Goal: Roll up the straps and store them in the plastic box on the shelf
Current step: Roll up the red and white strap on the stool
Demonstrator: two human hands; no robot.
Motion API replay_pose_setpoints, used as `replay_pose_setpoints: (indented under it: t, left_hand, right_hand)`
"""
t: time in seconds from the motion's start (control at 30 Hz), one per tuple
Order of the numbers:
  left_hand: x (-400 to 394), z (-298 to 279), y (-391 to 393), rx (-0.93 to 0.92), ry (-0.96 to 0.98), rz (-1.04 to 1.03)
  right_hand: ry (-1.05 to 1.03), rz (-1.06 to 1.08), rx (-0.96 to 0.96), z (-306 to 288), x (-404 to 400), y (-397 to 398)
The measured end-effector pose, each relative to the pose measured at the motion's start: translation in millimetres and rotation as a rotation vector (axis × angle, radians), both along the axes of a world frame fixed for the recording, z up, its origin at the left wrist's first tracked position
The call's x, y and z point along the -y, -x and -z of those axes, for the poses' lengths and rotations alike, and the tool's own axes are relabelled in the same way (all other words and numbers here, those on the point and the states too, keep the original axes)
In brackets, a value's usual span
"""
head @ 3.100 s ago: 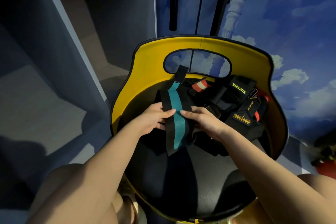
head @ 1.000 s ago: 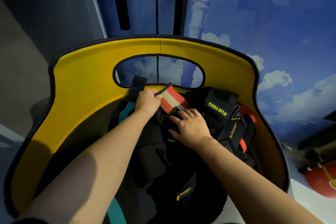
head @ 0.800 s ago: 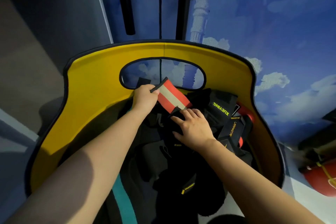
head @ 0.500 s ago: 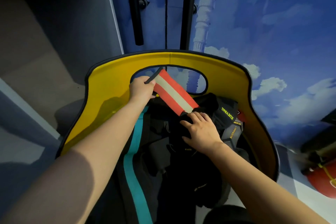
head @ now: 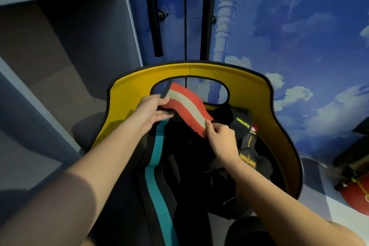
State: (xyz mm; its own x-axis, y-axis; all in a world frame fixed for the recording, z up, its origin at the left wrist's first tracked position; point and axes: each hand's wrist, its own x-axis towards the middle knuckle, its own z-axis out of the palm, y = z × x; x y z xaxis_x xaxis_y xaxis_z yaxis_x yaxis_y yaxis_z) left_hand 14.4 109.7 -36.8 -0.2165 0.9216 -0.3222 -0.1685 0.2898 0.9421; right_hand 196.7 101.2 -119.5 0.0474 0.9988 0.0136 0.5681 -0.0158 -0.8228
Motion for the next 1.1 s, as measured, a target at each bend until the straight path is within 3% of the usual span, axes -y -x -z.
replay_pose_setpoints:
  t: [0.17, 0.3, 0.4, 0.53, 0.63, 0.77, 0.83, 0.97, 1.1]
  left_hand:
    - [29.7, 10.5, 2.9, 0.19, 0.052, 0.079]
    - [54.0, 22.7, 9.6, 0.218, 0.067, 0.227]
    - [68.3, 34.1, 19.8, 0.117, 0.058, 0.359]
    - [67.2, 42.9, 41.2, 0.038, 0.104, 0.398]
    - [57.7, 43.8, 47.2, 0.014, 0.171, 0.291]
    - [37.3, 40.6, 34.2, -0.503, 0.089, 0.13]
    - [25.6, 36.4, 19.9, -0.633, 0.032, 0.157]
    - [-2.9, 30.6, -10.2, -0.521, 0.135, 0.331]
    - [-16.4, 33.7, -25.0, -0.393, 0.303, 0.425]
  right_hand:
    - [0.697, 0.049, -0.779, 7.8, -10.3, 30.7]
    - [0.903, 0.206, -1.366, 7.4, -16.0, 39.2]
    - [0.896, 0.327, -1.591, 0.1, -16.0, 48.1]
    - [0.734, 0.385, -1.452, 1.5, -15.7, 55.9]
    - [0.551, 0.452, -1.276, 5.9, -18.1, 52.1]
    - [0.23, 0.378, -0.809, 7.7, -8.5, 42.5]
    - [0.099, 0.265, -0.684, 5.0, 2.9, 39.6]
    - [-0.092, 0.017, -0.625, 3.7, 23.2, 35.5]
    - [-0.082, -0.185, -0.551, 5.5, 36.4, 31.2]
